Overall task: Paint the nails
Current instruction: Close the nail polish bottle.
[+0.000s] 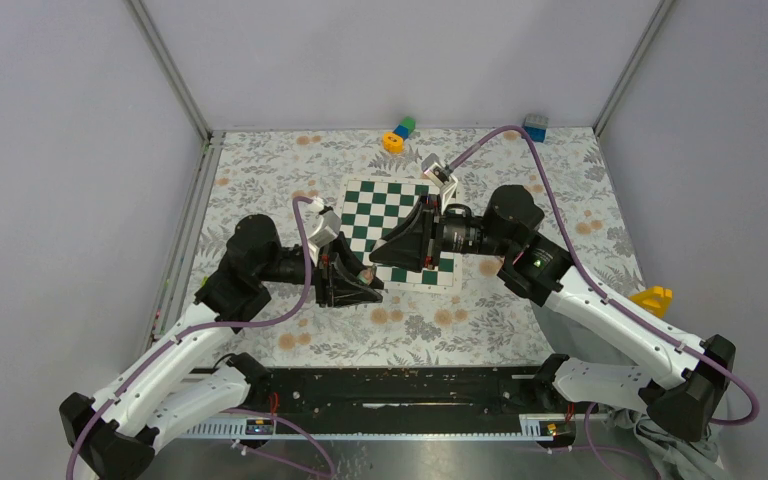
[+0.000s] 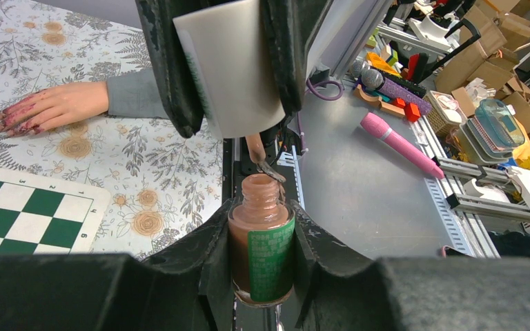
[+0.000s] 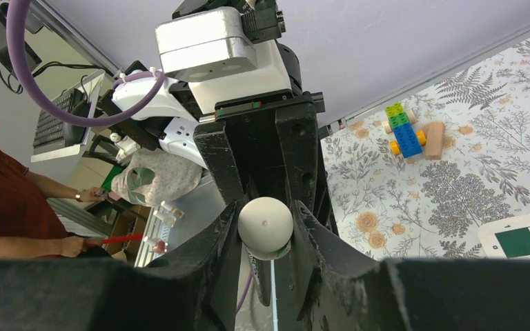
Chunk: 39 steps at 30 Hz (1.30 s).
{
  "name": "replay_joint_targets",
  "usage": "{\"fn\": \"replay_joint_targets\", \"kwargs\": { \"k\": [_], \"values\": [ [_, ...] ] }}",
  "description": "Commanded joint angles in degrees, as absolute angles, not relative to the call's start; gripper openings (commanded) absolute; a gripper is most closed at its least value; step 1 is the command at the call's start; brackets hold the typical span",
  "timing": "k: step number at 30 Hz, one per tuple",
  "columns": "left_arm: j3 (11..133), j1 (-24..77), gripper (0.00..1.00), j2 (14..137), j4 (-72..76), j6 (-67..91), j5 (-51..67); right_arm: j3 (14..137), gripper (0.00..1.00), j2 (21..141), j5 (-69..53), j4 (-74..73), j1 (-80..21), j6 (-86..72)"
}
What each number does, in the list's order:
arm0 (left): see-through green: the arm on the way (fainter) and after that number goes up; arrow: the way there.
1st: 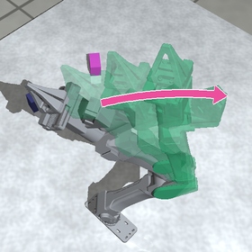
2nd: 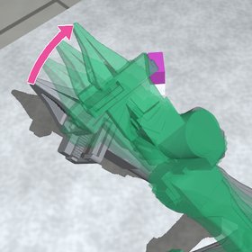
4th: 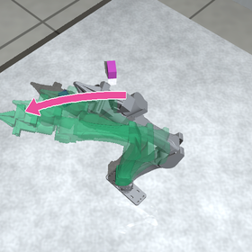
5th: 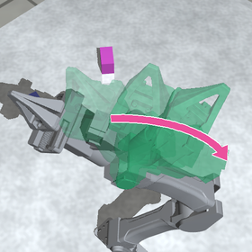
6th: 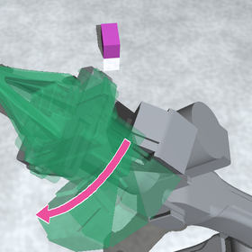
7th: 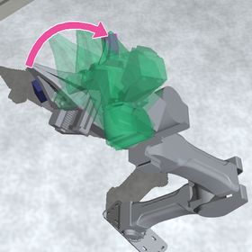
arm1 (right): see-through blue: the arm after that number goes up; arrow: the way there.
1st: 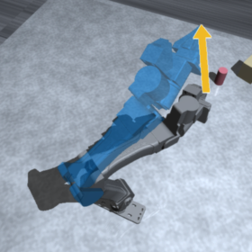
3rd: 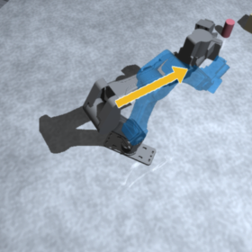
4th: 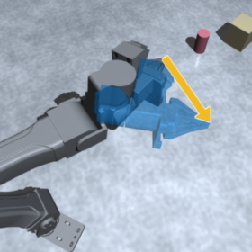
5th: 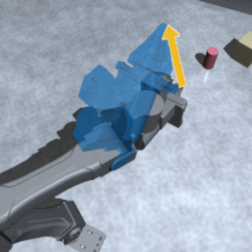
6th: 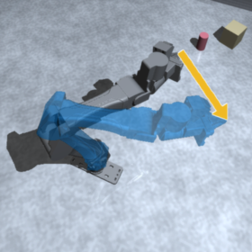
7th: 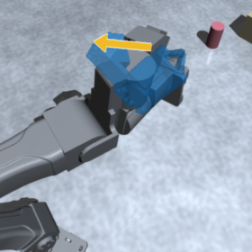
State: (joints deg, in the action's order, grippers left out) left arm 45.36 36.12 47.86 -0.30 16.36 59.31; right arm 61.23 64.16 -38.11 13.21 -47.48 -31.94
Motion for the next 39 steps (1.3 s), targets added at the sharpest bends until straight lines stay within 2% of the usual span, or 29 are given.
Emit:
{"fn": "replay_joint_targets", "kwargs": {
  "k": [1,39],
  "values": [
    [47.1,36.4,0.00,47.4,2.7,15.7,59.6,62.8,0.00,64.4,-38.0,15.9,-48.2,-31.9],
    [46.6,36.5,0.00,46.7,3.0,15.5,57.3,58.6,0.00,64.5,-39.2,18.2,-49.6,-34.0]
  ]
}}
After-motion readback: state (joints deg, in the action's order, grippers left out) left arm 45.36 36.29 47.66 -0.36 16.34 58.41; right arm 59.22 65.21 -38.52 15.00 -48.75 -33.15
